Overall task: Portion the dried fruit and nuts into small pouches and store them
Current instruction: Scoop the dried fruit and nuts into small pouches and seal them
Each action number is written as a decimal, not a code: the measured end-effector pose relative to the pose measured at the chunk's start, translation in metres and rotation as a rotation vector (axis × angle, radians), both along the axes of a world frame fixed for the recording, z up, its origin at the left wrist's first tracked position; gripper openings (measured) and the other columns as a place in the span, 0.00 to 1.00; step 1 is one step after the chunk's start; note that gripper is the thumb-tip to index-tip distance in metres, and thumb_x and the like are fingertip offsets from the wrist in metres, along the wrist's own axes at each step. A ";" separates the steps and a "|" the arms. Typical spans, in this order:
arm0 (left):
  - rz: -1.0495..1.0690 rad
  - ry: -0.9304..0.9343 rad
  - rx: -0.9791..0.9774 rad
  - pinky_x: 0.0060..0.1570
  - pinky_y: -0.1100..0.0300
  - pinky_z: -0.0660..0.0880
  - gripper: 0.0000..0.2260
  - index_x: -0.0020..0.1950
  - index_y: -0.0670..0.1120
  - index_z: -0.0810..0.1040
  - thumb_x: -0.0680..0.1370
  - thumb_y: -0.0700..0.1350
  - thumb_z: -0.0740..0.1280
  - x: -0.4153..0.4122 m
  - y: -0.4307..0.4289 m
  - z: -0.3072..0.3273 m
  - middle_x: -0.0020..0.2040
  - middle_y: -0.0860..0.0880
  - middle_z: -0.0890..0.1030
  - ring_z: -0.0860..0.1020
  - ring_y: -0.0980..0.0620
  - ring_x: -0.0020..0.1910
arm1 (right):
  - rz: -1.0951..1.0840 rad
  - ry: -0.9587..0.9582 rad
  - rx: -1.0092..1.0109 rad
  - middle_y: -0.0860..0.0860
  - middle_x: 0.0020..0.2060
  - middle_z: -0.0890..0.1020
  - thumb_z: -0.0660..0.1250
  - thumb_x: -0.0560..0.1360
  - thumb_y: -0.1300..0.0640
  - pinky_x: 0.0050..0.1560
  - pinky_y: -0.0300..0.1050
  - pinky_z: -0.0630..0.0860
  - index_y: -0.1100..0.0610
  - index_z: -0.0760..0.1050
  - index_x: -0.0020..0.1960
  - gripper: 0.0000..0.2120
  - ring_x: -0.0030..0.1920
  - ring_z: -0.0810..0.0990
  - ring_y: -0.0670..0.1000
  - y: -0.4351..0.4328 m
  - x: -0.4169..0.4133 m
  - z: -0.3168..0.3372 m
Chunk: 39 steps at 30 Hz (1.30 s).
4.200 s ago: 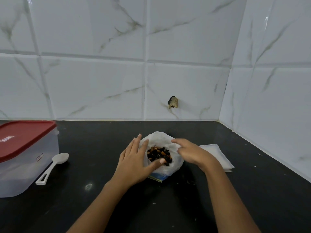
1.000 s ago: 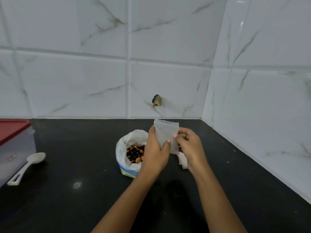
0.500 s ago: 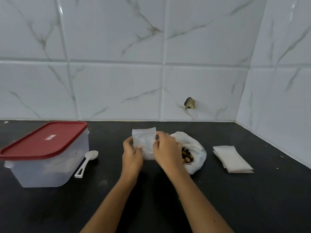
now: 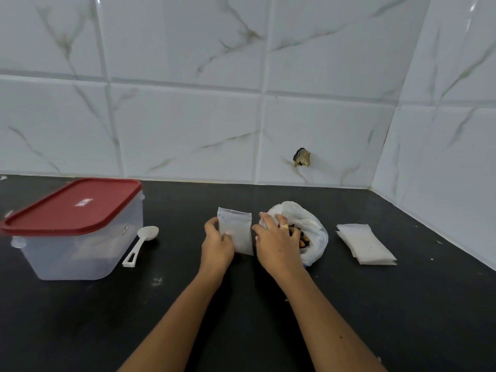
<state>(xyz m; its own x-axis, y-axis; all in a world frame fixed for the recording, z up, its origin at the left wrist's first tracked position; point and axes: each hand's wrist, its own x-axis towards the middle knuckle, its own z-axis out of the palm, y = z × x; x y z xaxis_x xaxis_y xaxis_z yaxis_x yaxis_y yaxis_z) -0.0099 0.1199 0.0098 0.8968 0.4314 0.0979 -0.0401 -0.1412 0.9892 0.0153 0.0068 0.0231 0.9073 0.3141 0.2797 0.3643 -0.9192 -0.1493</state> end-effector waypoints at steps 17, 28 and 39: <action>-0.026 0.003 0.010 0.47 0.61 0.72 0.20 0.72 0.44 0.57 0.80 0.37 0.55 -0.010 -0.005 0.004 0.57 0.48 0.72 0.74 0.52 0.52 | 0.103 -0.367 0.159 0.51 0.56 0.81 0.65 0.69 0.62 0.56 0.49 0.75 0.56 0.80 0.54 0.15 0.59 0.78 0.55 0.007 -0.007 0.006; 0.060 0.203 0.363 0.59 0.53 0.70 0.16 0.65 0.42 0.66 0.78 0.44 0.58 -0.013 0.003 0.006 0.64 0.44 0.73 0.70 0.46 0.61 | 0.158 0.092 0.032 0.52 0.63 0.71 0.55 0.79 0.57 0.61 0.46 0.69 0.55 0.71 0.62 0.13 0.62 0.67 0.56 0.034 -0.014 -0.004; 0.511 0.494 0.924 0.71 0.45 0.54 0.28 0.74 0.38 0.53 0.77 0.42 0.61 -0.023 0.061 0.006 0.73 0.37 0.57 0.56 0.39 0.73 | 0.129 -0.152 0.181 0.51 0.59 0.76 0.54 0.79 0.57 0.59 0.44 0.66 0.54 0.73 0.62 0.15 0.60 0.70 0.53 0.056 -0.016 0.003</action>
<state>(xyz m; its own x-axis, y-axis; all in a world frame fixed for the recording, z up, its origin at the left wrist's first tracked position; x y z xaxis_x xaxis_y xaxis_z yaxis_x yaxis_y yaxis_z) -0.0330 0.1812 0.0157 0.6673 0.7008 0.2521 0.5909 -0.7042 0.3935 -0.0003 0.0632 0.0259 0.8062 0.3573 0.4715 0.5077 -0.8270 -0.2414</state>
